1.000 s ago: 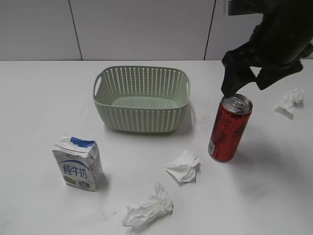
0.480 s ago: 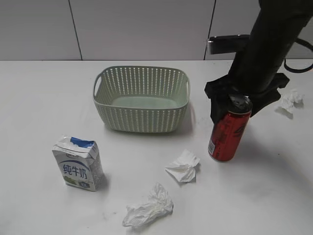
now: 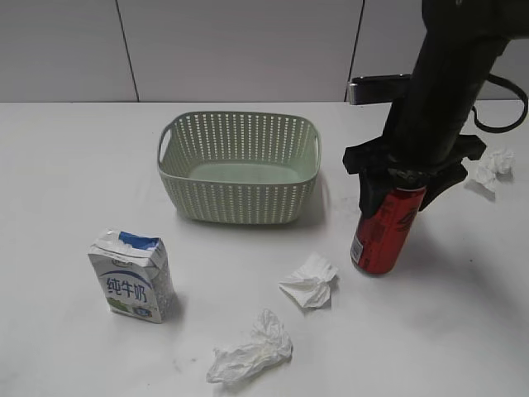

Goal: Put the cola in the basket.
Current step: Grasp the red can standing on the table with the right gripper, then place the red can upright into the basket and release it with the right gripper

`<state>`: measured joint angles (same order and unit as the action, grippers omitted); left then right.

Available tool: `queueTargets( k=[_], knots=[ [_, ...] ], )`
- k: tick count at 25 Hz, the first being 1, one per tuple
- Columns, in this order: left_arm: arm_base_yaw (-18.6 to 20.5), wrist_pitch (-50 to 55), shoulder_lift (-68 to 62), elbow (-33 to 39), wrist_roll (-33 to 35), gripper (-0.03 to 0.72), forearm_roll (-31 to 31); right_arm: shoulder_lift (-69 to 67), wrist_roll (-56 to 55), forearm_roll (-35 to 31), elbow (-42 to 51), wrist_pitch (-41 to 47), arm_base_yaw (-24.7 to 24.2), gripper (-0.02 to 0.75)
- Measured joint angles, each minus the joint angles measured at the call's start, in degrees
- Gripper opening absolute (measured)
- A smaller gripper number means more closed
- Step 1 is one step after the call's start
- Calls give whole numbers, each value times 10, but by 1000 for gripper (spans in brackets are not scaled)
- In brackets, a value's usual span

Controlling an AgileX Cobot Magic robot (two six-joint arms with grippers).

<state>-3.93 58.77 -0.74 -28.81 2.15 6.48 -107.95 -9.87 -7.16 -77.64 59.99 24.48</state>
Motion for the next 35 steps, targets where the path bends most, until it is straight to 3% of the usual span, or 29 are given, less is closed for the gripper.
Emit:
queueTargets(
  k=[8, 16, 21, 29, 35],
  knots=[
    [0, 0, 0, 0, 0, 228, 0, -2, 41, 26, -141, 92, 0, 521],
    [0, 0, 0, 0, 0, 228, 0, -24, 79, 19, -353, 101, 3, 521],
    [0, 0, 0, 0, 0, 228, 0, -110, 99, 6, -468, 103, 42, 521],
    [0, 0, 0, 0, 0, 227, 0, -244, 112, 45, -514, 103, 116, 521],
    [0, 0, 0, 0, 0, 227, 0, -301, 114, 62, -519, 95, 127, 521]
  ],
)
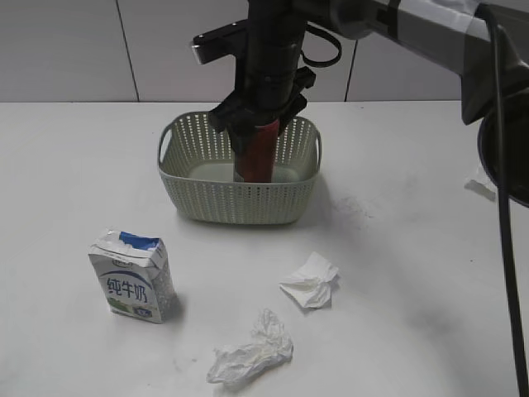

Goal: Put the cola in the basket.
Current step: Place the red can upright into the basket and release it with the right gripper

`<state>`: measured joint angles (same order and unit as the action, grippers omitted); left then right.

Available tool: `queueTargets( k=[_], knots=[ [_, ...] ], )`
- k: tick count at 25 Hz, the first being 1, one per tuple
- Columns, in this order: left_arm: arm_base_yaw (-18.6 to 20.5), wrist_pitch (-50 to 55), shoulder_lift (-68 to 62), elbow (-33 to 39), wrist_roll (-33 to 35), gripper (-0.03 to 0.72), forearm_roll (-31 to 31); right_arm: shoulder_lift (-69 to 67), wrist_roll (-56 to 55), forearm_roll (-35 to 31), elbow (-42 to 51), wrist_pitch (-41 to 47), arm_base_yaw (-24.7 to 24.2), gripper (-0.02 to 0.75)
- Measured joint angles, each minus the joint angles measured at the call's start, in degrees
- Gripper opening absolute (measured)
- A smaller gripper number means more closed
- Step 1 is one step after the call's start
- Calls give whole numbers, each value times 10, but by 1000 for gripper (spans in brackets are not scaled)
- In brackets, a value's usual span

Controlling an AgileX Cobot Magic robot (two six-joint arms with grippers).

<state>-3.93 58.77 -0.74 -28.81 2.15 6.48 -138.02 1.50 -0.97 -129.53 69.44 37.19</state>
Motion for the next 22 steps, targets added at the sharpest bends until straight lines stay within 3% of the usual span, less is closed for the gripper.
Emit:
queueTargets(
  k=[7, 11, 22],
  knots=[
    [0, 0, 0, 0, 0, 227, 0, -1, 0, -24, -1, 1, -1, 526],
    [0, 0, 0, 0, 0, 228, 0, -1, 0, -33, -6, 2, -1, 636],
    [0, 0, 0, 0, 0, 228, 0, 41, -11, -64, -41, 3, -12, 633]
  ],
)
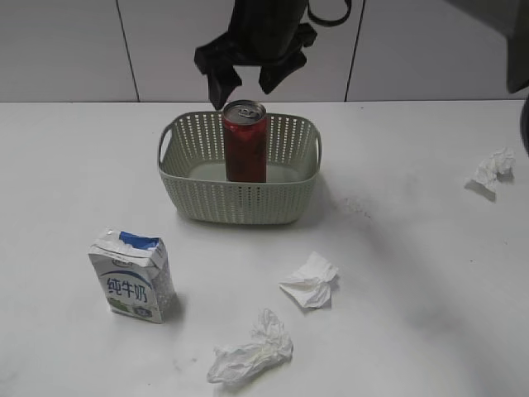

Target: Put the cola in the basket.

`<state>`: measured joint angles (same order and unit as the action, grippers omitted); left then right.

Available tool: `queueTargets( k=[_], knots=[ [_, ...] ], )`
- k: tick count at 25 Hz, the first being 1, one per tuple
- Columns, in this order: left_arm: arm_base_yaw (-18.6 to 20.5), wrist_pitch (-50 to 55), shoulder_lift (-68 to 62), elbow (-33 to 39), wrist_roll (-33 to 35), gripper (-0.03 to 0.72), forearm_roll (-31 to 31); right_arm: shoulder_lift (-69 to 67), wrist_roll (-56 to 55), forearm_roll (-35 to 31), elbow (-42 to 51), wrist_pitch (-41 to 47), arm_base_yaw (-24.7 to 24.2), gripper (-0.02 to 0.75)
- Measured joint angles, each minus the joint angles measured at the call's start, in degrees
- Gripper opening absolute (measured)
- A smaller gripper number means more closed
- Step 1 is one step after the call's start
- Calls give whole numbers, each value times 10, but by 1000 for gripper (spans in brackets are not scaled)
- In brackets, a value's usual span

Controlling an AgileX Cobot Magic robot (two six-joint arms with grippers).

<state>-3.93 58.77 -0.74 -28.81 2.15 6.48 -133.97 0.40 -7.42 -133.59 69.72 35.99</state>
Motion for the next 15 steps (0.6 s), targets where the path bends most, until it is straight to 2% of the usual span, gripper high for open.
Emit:
queueTargets(
  k=[4, 7, 11, 15],
  knots=[
    [0, 0, 0, 0, 0, 228, 0, 33, -4, -5, -8, 0, -27, 627],
    [0, 0, 0, 0, 0, 228, 0, 57, -4, -5, -8, 1, -64, 621],
    [0, 0, 0, 0, 0, 228, 0, 80, -14, -6, 2, 0, -142, 608],
    [0, 0, 0, 0, 0, 228, 0, 115, -22, -12, 57, 0, -230, 594]
  ],
)
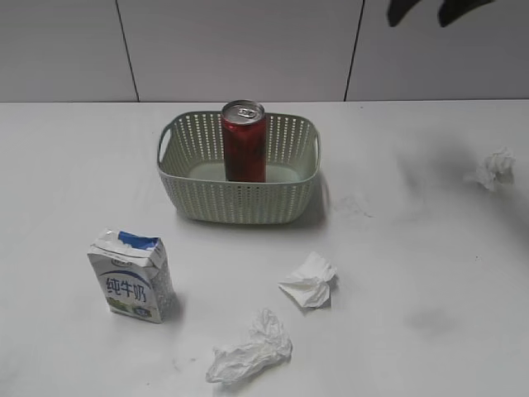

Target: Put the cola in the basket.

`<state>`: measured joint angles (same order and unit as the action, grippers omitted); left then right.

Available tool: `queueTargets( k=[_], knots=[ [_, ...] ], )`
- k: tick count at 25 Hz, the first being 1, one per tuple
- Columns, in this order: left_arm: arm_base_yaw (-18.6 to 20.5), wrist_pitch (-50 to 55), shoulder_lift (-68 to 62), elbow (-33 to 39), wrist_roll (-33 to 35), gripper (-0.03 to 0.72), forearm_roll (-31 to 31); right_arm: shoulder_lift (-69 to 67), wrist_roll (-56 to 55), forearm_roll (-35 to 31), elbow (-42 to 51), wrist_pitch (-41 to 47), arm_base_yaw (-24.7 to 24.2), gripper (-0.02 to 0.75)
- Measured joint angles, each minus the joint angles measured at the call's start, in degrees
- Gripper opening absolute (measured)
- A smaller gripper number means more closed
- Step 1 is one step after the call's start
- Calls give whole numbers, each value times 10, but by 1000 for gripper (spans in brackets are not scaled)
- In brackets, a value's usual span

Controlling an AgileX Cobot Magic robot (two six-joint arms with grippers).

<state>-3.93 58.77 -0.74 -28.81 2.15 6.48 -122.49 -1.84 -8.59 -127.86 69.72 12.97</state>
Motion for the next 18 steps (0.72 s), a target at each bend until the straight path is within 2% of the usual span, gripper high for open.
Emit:
queueTargets(
  k=[2, 5, 18],
  knots=[
    [0, 0, 0, 0, 0, 228, 0, 33, 1, 1, 49, 0, -32, 592],
    [0, 0, 0, 0, 0, 228, 0, 101, 9, 18, 133, 0, -53, 592],
    [0, 0, 0, 0, 0, 229, 0, 473, 39, 33, 592, -18, -56, 592]
  ],
)
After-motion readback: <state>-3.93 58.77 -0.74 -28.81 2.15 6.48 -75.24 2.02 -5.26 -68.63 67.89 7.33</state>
